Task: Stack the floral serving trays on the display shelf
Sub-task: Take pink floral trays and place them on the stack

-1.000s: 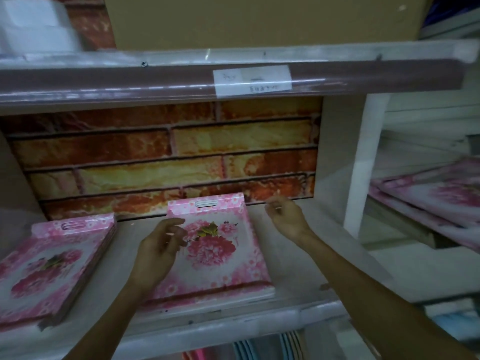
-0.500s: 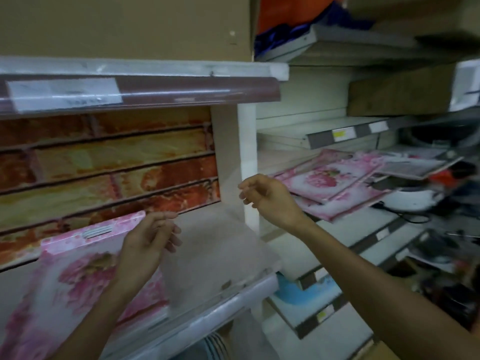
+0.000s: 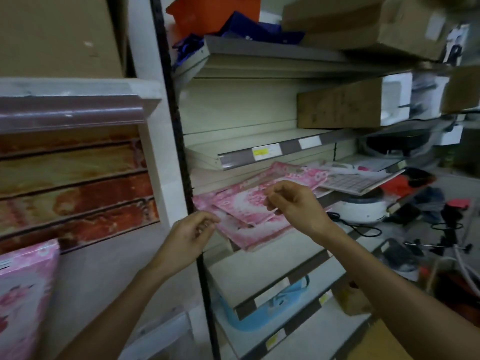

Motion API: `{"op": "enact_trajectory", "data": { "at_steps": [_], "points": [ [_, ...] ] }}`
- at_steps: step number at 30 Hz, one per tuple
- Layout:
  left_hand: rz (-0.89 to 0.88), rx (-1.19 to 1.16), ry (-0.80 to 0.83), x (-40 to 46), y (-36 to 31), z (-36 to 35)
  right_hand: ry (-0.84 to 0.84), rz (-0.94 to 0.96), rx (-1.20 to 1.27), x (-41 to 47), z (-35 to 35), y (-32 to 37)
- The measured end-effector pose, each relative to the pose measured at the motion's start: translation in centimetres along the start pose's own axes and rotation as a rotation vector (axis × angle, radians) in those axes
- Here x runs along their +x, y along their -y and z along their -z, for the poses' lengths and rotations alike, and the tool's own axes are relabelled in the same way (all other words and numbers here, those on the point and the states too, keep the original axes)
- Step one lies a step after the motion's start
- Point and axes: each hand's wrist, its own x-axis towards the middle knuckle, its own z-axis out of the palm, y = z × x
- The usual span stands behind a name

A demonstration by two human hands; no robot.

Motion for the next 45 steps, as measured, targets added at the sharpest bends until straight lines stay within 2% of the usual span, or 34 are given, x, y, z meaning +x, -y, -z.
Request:
{"op": "enact_trajectory", "data": {
  "at_steps": [7, 15, 20, 26, 30, 33, 39, 42, 45],
  "points": [
    [-0.143, 0.349, 0.195, 5.9, 2.1, -8.3, 0.0, -0.076, 0.054, 1.7, 6.3, -5.0],
    [-0.143, 0.557, 0.394, 9.6, 3.6, -10.9, -0.03, -0.19, 0.202, 3.8, 7.4, -8.5],
    [-0.294, 0.62, 0.373, 10.3, 3.6, -10.7, -0.095, -0.301, 0.25, 6.0, 7.6, -9.3],
    [-0.427, 0.676, 0.247, 11.2, 3.0, -9.7, -0.226, -0.477, 0.295, 9.3, 7.1, -10.9],
    [-0.503, 0.665, 0.232, 12.4, 2.3, -9.1, -0.265, -0.687, 0.522, 11.6, 6.4, -12.7],
    [-0.533, 0.645, 0.207, 12.8, 1.8, -8.9, -0.288, -0.776, 0.657, 12.9, 5.1, -13.1],
    [-0.535, 0.621, 0.177, 13.2, 1.9, -9.3, -0.353, -0.771, 0.816, 15.6, 2.0, -13.5],
    [-0.549, 0.558, 0.163, 13.4, 1.5, -9.1, -0.476, -0.751, 0.784, 17.2, 1.6, -15.4],
    [-0.546, 0.467, 0.172, 13.5, 1.0, -8.8, -0.601, -0.74, 0.715, 16.6, 1.5, -14.0]
  ]
}}
